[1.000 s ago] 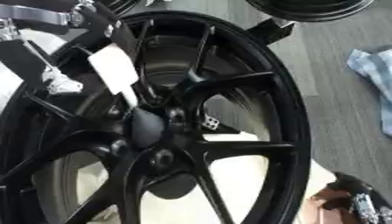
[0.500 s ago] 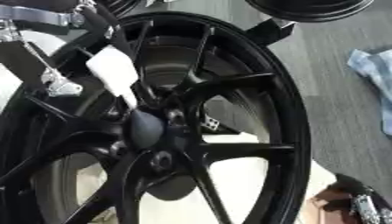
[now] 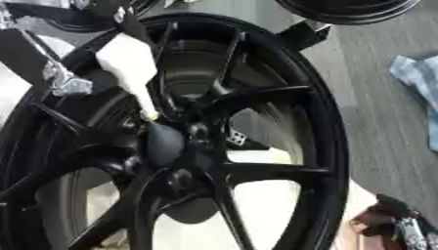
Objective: Pull the pin out of the wheel hub.
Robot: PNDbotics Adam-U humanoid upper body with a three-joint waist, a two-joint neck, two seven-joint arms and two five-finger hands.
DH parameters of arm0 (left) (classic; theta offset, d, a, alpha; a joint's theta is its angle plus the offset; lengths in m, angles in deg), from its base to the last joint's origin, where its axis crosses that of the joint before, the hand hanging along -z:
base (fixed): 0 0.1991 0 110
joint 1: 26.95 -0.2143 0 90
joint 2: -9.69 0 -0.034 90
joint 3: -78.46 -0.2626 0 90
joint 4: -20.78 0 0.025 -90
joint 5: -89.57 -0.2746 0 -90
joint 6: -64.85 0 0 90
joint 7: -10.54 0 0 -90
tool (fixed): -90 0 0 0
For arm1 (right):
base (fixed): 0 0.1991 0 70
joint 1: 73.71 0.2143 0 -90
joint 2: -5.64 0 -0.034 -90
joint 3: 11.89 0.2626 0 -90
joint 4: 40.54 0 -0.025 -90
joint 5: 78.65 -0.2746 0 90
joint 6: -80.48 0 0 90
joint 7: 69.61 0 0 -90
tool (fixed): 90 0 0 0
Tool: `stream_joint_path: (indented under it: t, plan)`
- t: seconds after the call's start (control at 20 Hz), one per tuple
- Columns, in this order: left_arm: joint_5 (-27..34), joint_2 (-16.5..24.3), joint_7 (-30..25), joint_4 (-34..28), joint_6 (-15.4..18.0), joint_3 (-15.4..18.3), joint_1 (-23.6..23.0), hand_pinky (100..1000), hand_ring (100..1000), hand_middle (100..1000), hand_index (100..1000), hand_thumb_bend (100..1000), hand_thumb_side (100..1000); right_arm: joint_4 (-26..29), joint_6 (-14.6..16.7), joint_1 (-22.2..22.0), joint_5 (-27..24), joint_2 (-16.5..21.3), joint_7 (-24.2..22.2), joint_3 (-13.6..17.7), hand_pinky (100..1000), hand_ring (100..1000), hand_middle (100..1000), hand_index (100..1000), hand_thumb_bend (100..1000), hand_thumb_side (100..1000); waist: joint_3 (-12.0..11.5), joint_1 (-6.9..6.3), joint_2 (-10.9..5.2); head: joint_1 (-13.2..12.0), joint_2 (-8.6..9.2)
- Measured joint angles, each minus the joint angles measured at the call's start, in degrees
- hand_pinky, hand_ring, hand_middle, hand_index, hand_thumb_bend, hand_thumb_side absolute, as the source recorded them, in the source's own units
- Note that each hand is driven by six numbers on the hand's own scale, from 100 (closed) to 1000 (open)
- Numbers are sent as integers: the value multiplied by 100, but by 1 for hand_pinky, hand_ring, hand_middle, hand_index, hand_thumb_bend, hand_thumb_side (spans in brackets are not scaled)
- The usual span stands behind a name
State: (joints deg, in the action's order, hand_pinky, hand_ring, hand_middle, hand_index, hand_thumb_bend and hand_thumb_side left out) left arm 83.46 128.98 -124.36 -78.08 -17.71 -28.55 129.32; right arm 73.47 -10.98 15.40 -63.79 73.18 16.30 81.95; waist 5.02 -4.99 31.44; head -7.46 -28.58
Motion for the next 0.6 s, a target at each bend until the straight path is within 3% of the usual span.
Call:
stream_joint_path:
  t: [0.25, 0.3, 0.35, 0.6]
  plan:
    - [217, 0, 585, -63, -124, 109, 71, 693, 559, 286, 356, 100, 275, 0, -2, -16, 0, 0, -1, 0, 740, 523, 647, 801, 100, 966, -12, 9, -3, -1, -12]
    - [279, 0, 679, -76, -152, 121, 78, 690, 555, 284, 360, 100, 325, 0, -2, -18, 0, 0, -2, 0, 740, 523, 647, 802, 100, 962, -14, 13, -5, -2, -17]
    - [331, 0, 761, -92, -181, 137, 78, 690, 554, 284, 363, 100, 283, 0, -2, -20, 0, 0, -2, 1, 740, 523, 647, 802, 100, 960, -20, 16, -9, -2, -33]
    - [638, 16, 1117, -142, -333, 278, 79, 683, 544, 275, 360, 100, 318, 0, 2, -75, -3, -1, 0, 5, 741, 523, 648, 803, 100, 939, -80, 32, -86, -3, -155]
